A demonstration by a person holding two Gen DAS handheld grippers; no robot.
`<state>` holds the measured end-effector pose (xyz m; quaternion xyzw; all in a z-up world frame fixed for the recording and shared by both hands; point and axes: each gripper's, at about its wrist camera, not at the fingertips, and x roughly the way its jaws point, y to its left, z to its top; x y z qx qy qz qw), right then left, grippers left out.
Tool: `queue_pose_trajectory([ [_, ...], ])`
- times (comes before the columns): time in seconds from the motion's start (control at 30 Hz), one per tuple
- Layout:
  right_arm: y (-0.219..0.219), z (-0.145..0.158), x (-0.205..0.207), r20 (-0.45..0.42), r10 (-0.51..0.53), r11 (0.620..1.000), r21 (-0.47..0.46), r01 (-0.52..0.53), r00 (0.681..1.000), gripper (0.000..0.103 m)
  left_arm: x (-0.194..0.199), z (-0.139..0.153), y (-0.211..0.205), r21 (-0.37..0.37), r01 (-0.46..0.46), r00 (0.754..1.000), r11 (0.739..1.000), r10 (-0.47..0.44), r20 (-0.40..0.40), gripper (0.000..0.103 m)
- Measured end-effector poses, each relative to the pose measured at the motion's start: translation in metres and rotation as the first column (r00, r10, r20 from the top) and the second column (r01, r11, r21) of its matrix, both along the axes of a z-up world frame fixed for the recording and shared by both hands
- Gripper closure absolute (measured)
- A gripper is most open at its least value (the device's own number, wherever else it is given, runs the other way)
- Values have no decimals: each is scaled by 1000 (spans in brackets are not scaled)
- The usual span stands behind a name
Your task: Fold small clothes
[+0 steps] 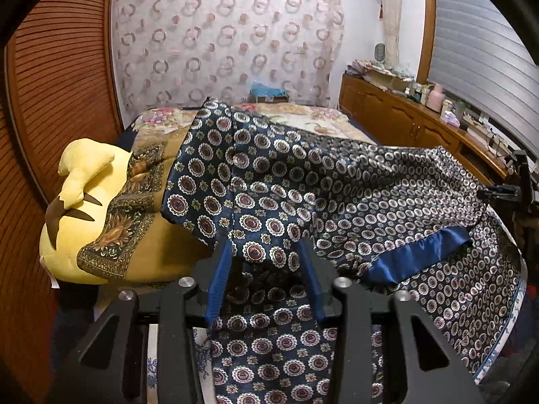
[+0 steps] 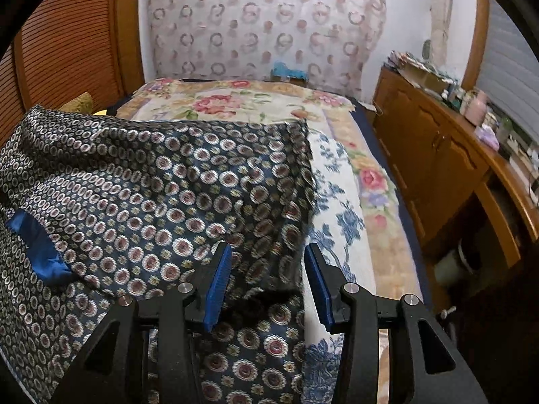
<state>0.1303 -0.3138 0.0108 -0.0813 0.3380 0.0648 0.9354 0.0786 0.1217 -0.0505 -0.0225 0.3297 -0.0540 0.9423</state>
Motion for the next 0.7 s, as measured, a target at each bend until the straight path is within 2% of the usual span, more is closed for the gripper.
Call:
queue_pose_trajectory([
  [0.1,-7,0,1,-9,-6,1000,15,6,1000,57,-3,3,-2,-25,12,1000,1000,-12,-1,78],
  [0.17,-8,-2,1,-10,-5,1000,17,5,1000,57,-6,9,-3,-45,28,1000,999,-27,11,75],
  [0.23,-6,-1,-2,-10,-1,1000,17,1,1000,57,-9,16,-4,-27,6,999,1000,-5,45,30],
  [0.27,-5,-2,-2,-10,1,1000,17,-1,1000,57,-10,19,-4,-22,5,998,1000,-4,62,22],
  [0.37,0,-6,0,-11,9,1000,15,-9,1000,57,-5,19,-1,21,-31,999,999,30,46,20],
  [0.7,-2,-15,3,-26,4,1000,23,-3,1000,57,16,3,26,-10,-85,996,996,85,-21,20],
])
